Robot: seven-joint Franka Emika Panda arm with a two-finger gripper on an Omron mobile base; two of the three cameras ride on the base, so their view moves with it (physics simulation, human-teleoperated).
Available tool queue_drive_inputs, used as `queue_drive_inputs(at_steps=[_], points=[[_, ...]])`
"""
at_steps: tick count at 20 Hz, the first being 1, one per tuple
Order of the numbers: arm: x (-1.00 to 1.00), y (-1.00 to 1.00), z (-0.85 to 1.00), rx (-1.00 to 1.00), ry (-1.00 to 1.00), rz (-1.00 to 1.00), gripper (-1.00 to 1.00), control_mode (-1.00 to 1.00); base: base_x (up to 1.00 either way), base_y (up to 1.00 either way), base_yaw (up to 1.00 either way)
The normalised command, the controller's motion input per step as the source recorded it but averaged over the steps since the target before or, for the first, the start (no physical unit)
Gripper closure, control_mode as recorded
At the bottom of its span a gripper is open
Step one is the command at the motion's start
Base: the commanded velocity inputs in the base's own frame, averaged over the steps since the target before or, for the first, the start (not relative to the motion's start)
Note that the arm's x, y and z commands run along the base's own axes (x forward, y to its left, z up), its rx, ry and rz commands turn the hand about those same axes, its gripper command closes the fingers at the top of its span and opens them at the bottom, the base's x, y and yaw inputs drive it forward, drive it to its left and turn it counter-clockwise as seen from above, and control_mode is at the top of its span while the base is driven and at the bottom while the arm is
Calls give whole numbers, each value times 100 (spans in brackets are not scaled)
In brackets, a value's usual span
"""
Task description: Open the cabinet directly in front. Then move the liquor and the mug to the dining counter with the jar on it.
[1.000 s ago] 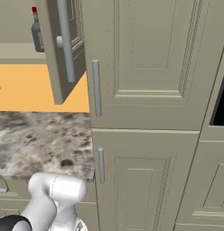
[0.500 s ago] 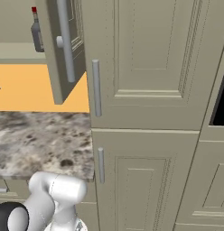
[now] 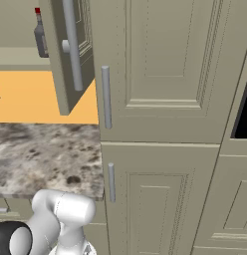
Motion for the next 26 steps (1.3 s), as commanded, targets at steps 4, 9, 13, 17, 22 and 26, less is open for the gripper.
queue_drive_inputs(at_steps=[4, 9, 13, 17, 22, 26], points=[[0, 0, 0, 0, -18, 1, -100, -100, 0, 0, 0], [0, 0, 4, 0, 0, 0, -100, -100, 0, 0, 0], [6, 0, 56, 1, -3, 0, -100, -100, 0, 0, 0], [41, 0, 38, 0, 0, 0, -100, -100, 0, 0, 0], [46, 0, 7, 0, 0, 0, -100, -100, 0, 0, 0], [46, 0, 0, 0, 0, 0, -100, -100, 0, 0, 0]])
